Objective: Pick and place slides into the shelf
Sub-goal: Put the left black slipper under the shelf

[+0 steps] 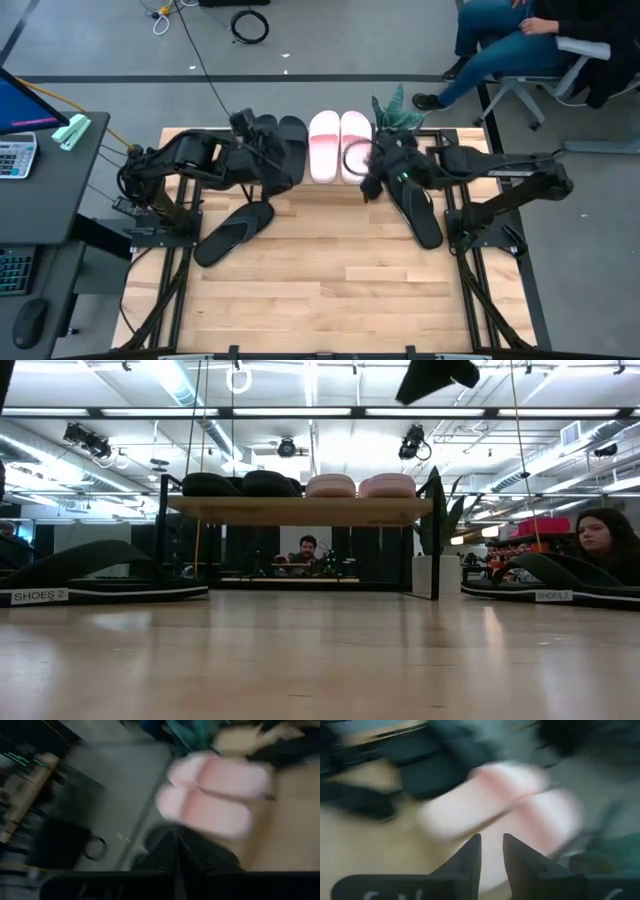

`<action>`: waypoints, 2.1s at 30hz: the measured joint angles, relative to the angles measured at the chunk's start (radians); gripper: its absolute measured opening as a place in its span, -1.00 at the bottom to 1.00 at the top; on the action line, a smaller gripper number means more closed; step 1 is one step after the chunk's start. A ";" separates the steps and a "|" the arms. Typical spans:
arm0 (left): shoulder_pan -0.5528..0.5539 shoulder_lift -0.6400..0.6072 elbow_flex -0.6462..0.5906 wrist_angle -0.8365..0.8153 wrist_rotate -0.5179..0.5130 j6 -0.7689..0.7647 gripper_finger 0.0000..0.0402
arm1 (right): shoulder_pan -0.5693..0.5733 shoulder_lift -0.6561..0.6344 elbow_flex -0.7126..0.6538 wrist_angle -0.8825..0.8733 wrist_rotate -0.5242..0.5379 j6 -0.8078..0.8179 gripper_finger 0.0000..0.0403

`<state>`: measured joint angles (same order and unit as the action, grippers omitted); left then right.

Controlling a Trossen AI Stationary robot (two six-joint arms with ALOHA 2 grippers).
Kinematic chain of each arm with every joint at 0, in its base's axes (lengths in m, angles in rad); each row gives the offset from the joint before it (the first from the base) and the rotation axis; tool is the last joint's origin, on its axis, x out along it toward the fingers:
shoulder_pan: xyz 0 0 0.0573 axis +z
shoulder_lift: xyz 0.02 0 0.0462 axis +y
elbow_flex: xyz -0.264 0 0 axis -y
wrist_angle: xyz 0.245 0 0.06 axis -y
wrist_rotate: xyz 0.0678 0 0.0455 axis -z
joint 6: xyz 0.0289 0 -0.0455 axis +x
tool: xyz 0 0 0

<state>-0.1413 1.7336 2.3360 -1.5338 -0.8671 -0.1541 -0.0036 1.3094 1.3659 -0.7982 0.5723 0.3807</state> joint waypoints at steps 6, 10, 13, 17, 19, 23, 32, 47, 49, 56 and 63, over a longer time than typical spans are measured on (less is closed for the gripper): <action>-0.045 -0.024 -0.071 -0.030 0.427 -0.197 -0.97 | 0.222 -0.010 0.000 -0.157 -0.223 0.209 -0.68; -0.124 -0.043 -0.189 -0.038 0.613 -0.203 -0.97 | 0.410 0.040 -0.039 -0.146 -0.215 0.249 -0.74; -0.195 -0.044 -0.304 -0.036 0.601 -0.219 -0.92 | 0.527 0.087 -0.076 -0.117 -0.174 0.282 -0.77; -0.281 -0.049 -0.497 -0.037 0.593 -0.325 -0.90 | 0.636 0.152 -0.117 -0.118 0.011 0.431 -0.79; -0.310 -0.049 -0.622 -0.039 0.540 -0.433 -0.92 | 0.668 0.170 -0.130 -0.147 0.129 0.492 -0.79; -0.340 -0.054 -0.860 -0.028 0.511 -0.736 -0.98 | 0.693 0.182 -0.131 -0.188 0.308 0.565 -0.79; -0.420 -0.188 -1.241 0.532 0.720 -0.831 -0.87 | 0.687 0.154 -0.131 -0.189 0.353 0.619 -0.79; -0.409 -0.315 -1.523 0.619 0.529 -1.003 -0.67 | 0.678 0.154 -0.131 -0.189 0.346 0.619 -0.79; -0.411 -0.315 -1.530 0.623 0.538 -0.988 -0.60 | 0.670 0.154 -0.131 -0.189 0.346 0.614 -0.79; -0.415 -0.315 -1.530 0.611 0.533 -0.930 -0.38 | 0.628 0.154 -0.131 -0.189 0.347 0.594 -0.79; -0.404 -0.314 -1.530 0.589 0.506 -0.969 -0.20 | 0.590 0.154 -0.131 -0.189 0.346 0.562 -0.79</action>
<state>-0.5453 1.4193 0.8062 -0.9449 -0.3611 -1.1234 0.5861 1.4631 1.2350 -0.9870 0.9185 0.9426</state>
